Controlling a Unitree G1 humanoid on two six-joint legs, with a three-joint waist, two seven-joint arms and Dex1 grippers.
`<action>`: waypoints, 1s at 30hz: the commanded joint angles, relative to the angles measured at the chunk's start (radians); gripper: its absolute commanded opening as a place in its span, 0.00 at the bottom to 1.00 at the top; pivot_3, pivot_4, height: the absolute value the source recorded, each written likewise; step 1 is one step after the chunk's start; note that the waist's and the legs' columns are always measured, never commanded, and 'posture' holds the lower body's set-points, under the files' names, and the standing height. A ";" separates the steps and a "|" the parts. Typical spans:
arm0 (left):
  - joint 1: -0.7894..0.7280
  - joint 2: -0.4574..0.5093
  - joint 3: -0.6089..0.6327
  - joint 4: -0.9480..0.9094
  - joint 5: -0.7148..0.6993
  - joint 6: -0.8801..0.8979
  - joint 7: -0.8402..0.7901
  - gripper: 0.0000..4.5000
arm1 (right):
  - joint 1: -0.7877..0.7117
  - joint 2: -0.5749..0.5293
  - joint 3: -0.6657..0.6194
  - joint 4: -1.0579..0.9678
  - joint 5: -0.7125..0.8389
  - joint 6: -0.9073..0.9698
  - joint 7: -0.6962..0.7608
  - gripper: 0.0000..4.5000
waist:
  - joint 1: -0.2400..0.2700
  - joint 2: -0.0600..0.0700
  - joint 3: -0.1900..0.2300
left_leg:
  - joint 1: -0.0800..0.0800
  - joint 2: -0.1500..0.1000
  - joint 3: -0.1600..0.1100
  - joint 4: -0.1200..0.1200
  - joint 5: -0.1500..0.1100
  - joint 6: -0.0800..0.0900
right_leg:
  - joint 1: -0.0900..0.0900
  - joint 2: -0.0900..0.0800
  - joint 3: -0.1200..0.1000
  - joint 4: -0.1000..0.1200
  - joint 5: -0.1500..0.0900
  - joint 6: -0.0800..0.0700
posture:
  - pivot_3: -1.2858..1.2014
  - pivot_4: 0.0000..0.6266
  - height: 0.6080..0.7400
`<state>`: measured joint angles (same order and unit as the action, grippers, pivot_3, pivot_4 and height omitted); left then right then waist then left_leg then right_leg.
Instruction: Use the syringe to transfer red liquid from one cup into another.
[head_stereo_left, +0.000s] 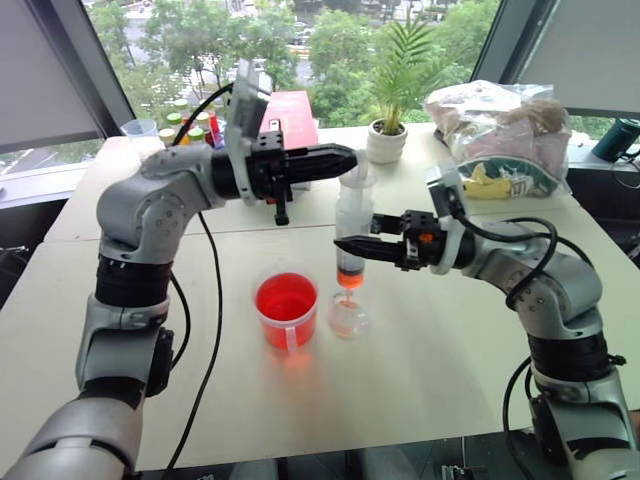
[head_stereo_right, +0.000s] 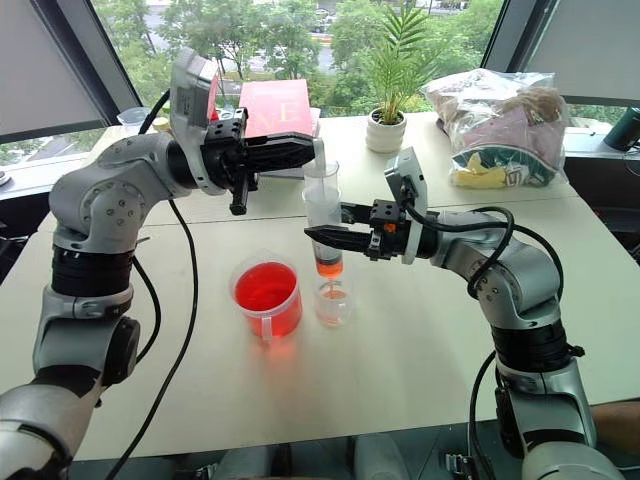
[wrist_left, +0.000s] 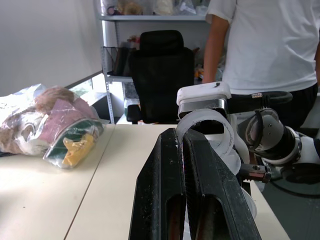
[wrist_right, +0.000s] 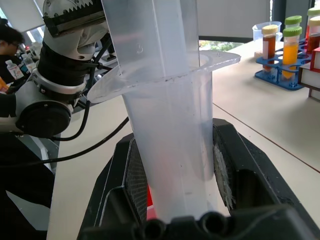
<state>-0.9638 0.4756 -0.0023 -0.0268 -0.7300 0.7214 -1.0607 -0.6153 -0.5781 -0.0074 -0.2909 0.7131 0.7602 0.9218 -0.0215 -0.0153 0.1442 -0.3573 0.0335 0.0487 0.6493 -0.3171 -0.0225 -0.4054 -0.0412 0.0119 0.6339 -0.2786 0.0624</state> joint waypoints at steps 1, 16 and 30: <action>0.040 -0.002 -0.061 -0.056 0.008 0.009 -0.040 0.02 | -0.054 -0.015 -0.076 -0.026 0.027 -0.025 -0.021 0.32 | 0.005 0.000 0.000 | 0.000 0.000 0.000 0.000 0.000 0.000 | 0.000 0.000 0.000 0.000 0.000 0.000 | 0.52 0.24 1.00; 0.143 -0.047 -0.108 -0.078 0.078 -0.032 -0.014 0.02 | -0.104 -0.024 -0.109 -0.039 0.066 0.001 -0.043 0.32 | 0.008 0.000 0.000 | 0.000 0.000 0.000 0.000 0.000 0.000 | 0.000 0.000 0.000 -0.001 0.000 0.000 | 0.52 0.24 1.00; 0.149 -0.041 -0.104 -0.096 0.082 -0.020 -0.001 0.02 | -0.111 -0.024 -0.106 -0.036 0.078 0.013 -0.050 0.32 | 0.008 0.000 0.000 | 0.000 0.000 0.000 0.000 0.000 0.000 | 0.000 0.000 0.000 -0.001 0.000 0.000 | 0.52 0.24 1.00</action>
<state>-0.8463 0.4360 -0.0070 -0.0943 -0.6619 0.6602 -1.0282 -0.6427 -0.6078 -0.0082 -0.2903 0.7515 0.8258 0.9071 -0.0138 -0.0153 0.1442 -0.3577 0.0334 0.0486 0.6495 -0.3170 -0.0222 -0.4049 -0.0413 0.0118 0.6333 -0.2786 0.0625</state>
